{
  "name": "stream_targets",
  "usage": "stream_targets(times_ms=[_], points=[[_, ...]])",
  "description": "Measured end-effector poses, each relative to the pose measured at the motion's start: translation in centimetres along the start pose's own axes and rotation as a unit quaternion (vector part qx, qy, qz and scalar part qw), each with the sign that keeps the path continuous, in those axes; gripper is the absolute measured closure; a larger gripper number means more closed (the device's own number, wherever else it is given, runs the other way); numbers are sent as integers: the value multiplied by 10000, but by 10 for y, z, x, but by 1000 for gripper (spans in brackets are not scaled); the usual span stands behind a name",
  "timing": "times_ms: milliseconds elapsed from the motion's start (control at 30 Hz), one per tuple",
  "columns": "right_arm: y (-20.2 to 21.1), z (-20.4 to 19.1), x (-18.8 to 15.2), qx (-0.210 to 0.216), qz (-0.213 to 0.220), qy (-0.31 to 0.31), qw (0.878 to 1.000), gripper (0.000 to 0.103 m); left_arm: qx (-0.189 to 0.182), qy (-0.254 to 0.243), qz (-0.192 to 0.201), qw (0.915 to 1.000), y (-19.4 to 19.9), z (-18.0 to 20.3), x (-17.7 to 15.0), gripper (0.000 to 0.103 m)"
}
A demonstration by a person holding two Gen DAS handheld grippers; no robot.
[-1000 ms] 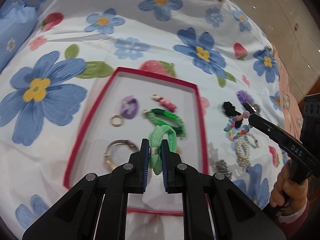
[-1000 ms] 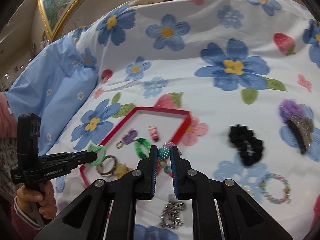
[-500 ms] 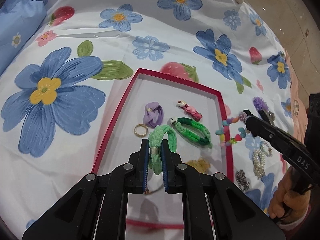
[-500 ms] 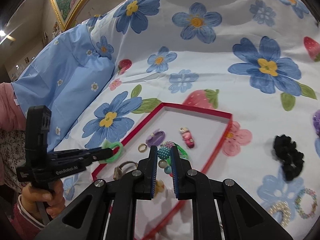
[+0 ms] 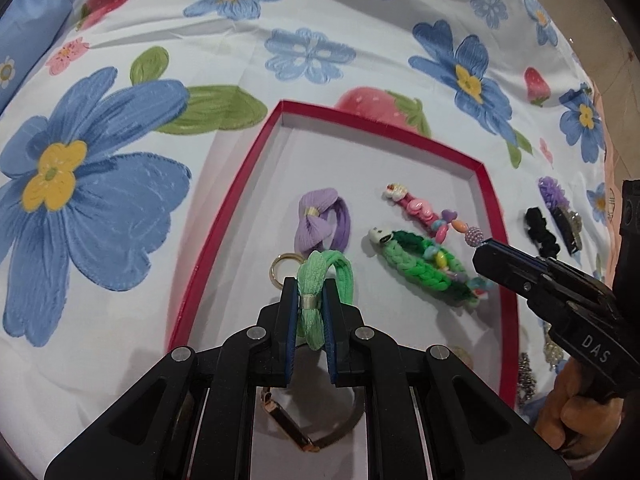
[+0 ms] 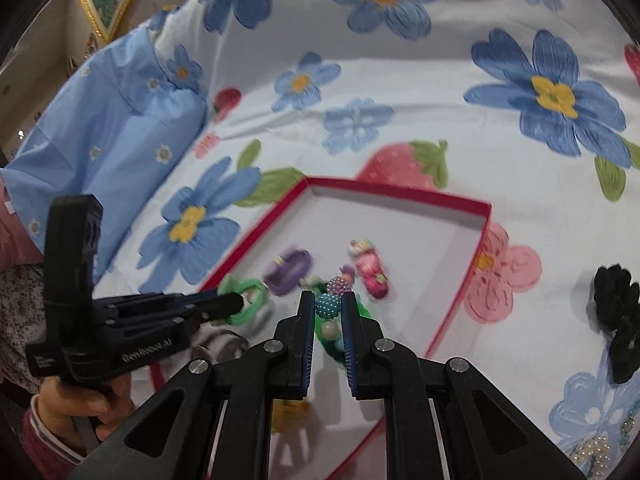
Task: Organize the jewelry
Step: 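Carry the hair tie with the left tool while the right tool carries the bracelet into the tray, then open the left tool releasing the hair tie while the right tool releases the bracelet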
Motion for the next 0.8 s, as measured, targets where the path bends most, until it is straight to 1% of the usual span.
stream_targets(times_ms=[167, 267, 300, 433, 533, 600, 667, 733, 800], points=[[-11, 4, -7, -111, -189, 86, 9997, 90, 24, -28, -89, 10000, -6, 0, -2, 92], [-15, 3, -9, -139, -235, 142, 9995, 88, 42, -6, -93, 9999, -7, -1, -2, 92], [-16, 4, -10, -157, -255, 158, 9994, 86, 60, 2, -90, 9999, -7, -2, -2, 92], [-16, 4, -10, -164, -251, 145, 9994, 86, 95, 35, -90, 9999, -6, -3, -3, 89], [-14, 4, -10, -136, -264, 109, 9995, 86, 104, 52, -91, 9999, -5, -4, -3, 83], [-14, 4, -10, -121, -282, 90, 9995, 85, 132, 66, -91, 9999, -5, -4, -4, 77], [-13, 4, -10, -100, -288, 55, 9995, 83, 135, 74, -81, 9998, -4, -3, -4, 77], [-10, 5, -9, -49, -264, 12, 9996, 76, 159, 64, -74, 9998, -4, -2, -4, 76], [-5, 5, -7, -35, -217, 1, 9998, 72, 182, 58, -86, 9998, -4, -1, -4, 72]])
Point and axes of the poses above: each gripper's, at about its wrist camera, not at the fingertips, and y roughly against the way its jaws point, z to its right, x to its top, the point moved 7 cm from there along -y, roughly the way its jaws point, and after that the axes turned 14 degrees about -y, right-handed, at the moved point
